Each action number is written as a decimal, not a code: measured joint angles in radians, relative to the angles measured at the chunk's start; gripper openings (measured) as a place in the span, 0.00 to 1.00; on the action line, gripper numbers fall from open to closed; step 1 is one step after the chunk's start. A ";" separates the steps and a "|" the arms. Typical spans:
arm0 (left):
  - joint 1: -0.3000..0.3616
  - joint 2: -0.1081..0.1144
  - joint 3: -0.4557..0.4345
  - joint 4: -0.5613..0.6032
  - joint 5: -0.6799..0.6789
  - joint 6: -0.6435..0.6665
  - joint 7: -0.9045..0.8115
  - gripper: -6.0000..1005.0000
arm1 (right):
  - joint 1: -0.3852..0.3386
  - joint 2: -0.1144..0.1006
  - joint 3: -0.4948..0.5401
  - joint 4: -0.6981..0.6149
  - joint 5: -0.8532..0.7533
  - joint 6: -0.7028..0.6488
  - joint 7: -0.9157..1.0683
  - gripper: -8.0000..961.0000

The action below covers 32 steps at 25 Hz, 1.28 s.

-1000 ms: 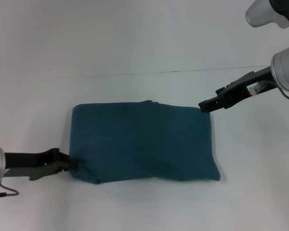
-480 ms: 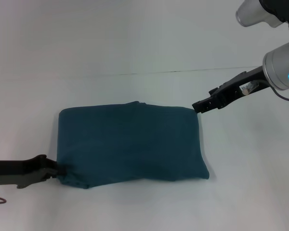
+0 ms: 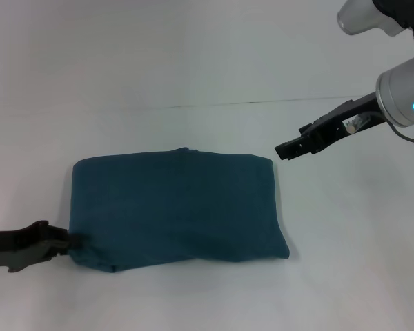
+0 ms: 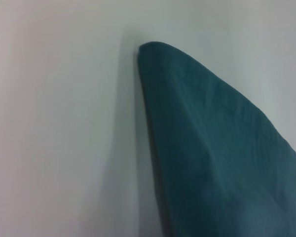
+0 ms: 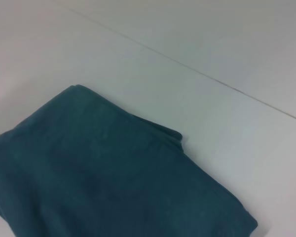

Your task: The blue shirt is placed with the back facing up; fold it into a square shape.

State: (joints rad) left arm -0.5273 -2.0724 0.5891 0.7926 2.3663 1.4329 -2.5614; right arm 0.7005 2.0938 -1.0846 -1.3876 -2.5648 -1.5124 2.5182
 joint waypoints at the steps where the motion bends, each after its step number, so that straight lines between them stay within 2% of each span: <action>1: 0.002 0.000 -0.001 0.006 0.003 0.004 -0.001 0.14 | 0.000 0.000 0.000 -0.001 0.000 -0.001 0.000 0.69; 10: 0.011 0.000 -0.009 0.038 0.013 0.031 0.007 0.32 | 0.006 -0.002 0.000 -0.003 0.000 -0.010 0.008 0.70; 15: 0.033 0.001 -0.041 0.101 0.010 0.065 0.041 0.51 | -0.004 -0.001 0.004 -0.006 0.013 -0.020 0.007 0.71; 19: 0.039 0.018 -0.184 0.141 0.000 0.214 0.194 0.65 | -0.030 -0.003 0.010 -0.019 0.074 -0.026 -0.028 0.72; 20: 0.039 0.031 -0.234 0.142 -0.005 0.278 0.267 0.69 | -0.041 -0.003 0.011 -0.027 0.097 -0.028 -0.044 0.72; 24: 0.046 0.046 -0.292 0.138 -0.010 0.462 0.487 0.82 | -0.101 -0.006 0.018 -0.047 0.260 -0.090 -0.157 0.72; 28: 0.074 0.039 -0.299 0.136 -0.020 0.587 0.657 0.94 | -0.151 -0.004 0.032 -0.048 0.363 -0.192 -0.258 0.79; 32: 0.106 0.024 -0.299 0.106 -0.051 0.618 0.763 0.94 | -0.215 -0.001 0.025 -0.037 0.444 -0.246 -0.321 0.87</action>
State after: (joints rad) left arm -0.4212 -2.0489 0.2901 0.8982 2.3151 2.0513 -1.7988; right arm 0.4851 2.0931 -1.0600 -1.4251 -2.1209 -1.7582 2.1971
